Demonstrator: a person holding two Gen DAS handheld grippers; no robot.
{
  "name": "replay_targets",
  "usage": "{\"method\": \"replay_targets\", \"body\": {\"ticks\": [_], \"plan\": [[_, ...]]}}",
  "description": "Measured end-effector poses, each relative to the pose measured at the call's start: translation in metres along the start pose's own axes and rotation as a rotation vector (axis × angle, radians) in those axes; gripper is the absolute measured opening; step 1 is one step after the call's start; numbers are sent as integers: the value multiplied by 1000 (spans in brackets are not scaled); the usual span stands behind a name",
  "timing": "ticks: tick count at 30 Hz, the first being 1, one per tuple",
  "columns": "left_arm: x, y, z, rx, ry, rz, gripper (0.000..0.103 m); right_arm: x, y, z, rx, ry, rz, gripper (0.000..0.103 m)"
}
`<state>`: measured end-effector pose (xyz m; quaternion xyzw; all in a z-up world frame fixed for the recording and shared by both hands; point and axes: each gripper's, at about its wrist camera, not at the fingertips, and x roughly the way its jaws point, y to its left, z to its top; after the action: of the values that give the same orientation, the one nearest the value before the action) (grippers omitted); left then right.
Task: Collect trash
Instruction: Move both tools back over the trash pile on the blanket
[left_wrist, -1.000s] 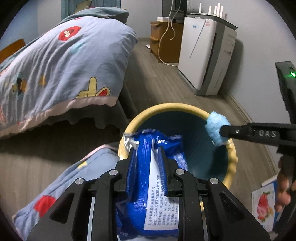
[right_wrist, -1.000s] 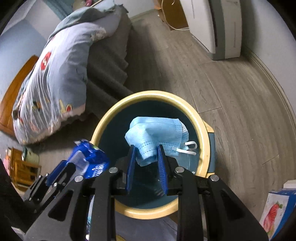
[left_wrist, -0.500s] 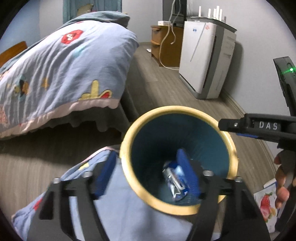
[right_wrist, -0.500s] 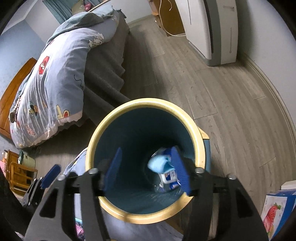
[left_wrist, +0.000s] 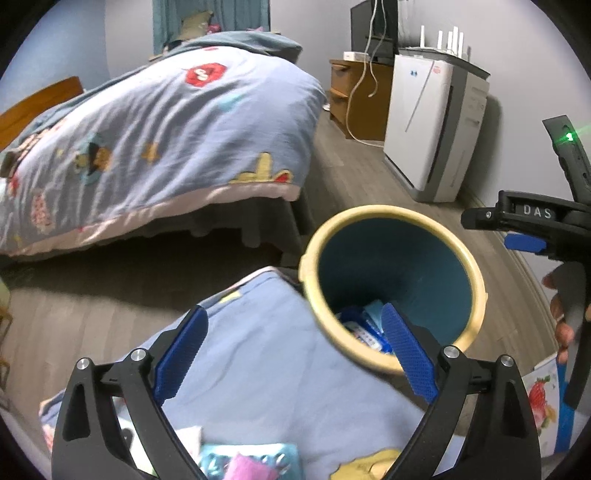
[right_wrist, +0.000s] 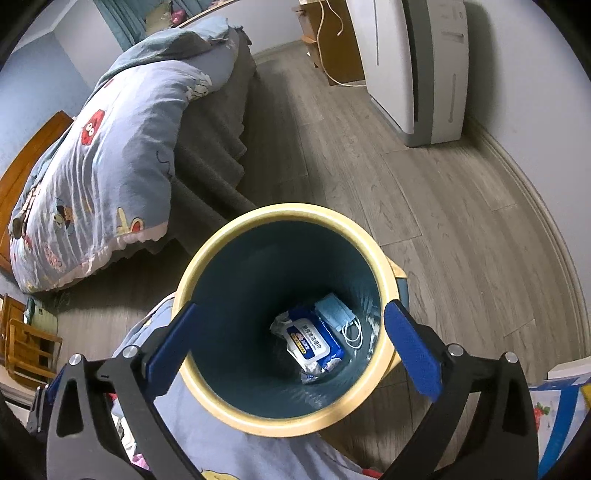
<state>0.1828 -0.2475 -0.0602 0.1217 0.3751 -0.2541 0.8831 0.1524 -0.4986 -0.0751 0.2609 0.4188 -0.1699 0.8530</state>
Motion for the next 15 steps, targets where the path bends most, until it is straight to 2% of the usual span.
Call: {"method": "replay_targets", "body": {"ticks": [6,11,15], "plan": [[-42,25,-15,13,-18,54,95,-26,22,0,-31,-23,11,97],[-88,57,-33,-37,-33,92,95,-62,50,-11,-54,-63,100,97],[-122,76,-53,-54,-43,137,95,-79,72,-29,-63,-48,163,97]]}}
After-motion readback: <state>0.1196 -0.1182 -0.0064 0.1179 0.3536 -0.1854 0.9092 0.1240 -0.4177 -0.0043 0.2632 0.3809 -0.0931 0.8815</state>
